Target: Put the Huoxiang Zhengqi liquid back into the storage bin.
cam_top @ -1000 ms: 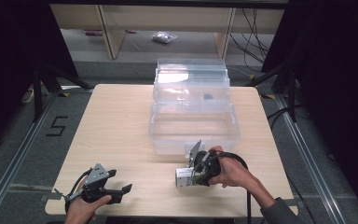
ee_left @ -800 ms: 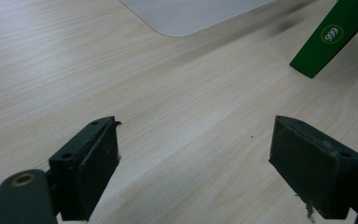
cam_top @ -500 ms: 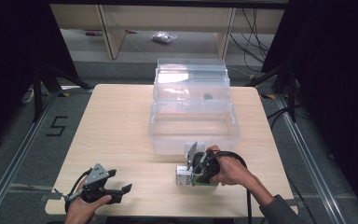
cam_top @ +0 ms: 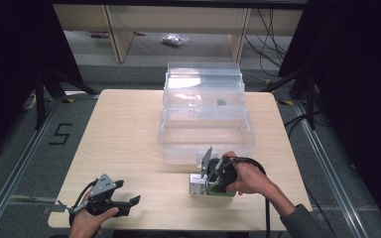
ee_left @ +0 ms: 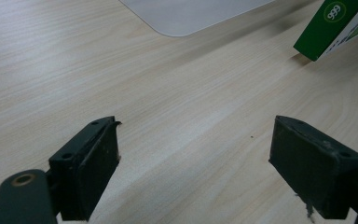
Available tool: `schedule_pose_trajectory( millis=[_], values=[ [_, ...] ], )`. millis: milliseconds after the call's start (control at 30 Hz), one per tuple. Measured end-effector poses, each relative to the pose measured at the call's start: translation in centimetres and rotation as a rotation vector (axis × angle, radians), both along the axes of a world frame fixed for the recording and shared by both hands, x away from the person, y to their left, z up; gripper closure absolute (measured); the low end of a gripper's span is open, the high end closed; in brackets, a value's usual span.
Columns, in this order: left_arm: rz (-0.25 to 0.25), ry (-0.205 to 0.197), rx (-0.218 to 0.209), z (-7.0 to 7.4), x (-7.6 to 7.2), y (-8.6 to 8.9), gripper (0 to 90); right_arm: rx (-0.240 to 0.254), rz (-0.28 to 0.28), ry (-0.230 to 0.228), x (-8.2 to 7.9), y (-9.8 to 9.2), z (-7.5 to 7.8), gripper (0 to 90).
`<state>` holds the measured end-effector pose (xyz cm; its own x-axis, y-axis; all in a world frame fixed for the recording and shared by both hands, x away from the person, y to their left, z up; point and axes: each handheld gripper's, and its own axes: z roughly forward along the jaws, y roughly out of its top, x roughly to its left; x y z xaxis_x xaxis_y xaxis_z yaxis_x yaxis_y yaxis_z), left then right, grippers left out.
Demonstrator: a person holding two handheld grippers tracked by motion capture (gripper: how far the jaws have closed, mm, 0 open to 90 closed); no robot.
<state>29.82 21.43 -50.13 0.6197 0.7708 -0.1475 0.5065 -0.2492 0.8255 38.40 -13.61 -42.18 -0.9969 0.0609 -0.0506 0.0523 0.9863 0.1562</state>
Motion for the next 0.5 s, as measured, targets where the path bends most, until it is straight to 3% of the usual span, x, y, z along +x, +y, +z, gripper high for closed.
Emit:
schedule_pose_trajectory(
  millis=[33,67,100,133,267,300,333,400,433,467,500],
  values=[
    [-0.004,0.005,0.008,0.0,0.0,0.1,14.9,-0.008,-0.044,0.007,-0.2,-0.1,0.2,64.9],
    [0.001,0.005,0.007,0.0,0.0,0.0,14.9,0.008,-0.021,0.005,0.0,-0.2,0.1,64.9],
    [0.000,0.005,0.007,0.0,0.0,0.0,14.9,-0.004,-0.052,0.016,-0.2,-0.2,0.4,64.9],
    [0.000,0.005,0.007,0.0,0.0,0.0,14.9,0.004,-0.009,0.004,0.1,-0.2,0.5,64.9],
    [0.000,0.005,0.006,0.0,0.0,0.0,14.9,0.001,-0.047,0.012,-0.1,-0.5,1.1,64.9],
    [0.000,0.005,0.007,0.0,0.0,0.0,14.9,0.005,-0.018,0.008,0.1,-0.6,1.2,64.9],
    [-0.002,0.007,0.014,0.1,0.0,0.1,14.9,0.007,-0.041,0.011,0.0,-0.7,1.4,64.9],
    [-0.003,0.006,0.016,0.1,0.0,0.1,14.9,0.006,-0.032,0.011,0.2,-0.8,1.7,64.9],
    [-0.002,0.007,0.012,0.0,0.0,0.1,14.9,0.001,-0.060,0.007,0.0,-1.0,2.0,64.9],
    [-0.003,0.006,0.011,0.0,0.0,0.1,14.9,0.018,-0.013,0.000,0.4,-1.1,2.0,64.9],
    [-0.003,0.007,0.011,0.0,0.0,0.1,14.9,0.010,-0.060,0.009,0.2,-1.2,2.3,64.9]
  ],
)
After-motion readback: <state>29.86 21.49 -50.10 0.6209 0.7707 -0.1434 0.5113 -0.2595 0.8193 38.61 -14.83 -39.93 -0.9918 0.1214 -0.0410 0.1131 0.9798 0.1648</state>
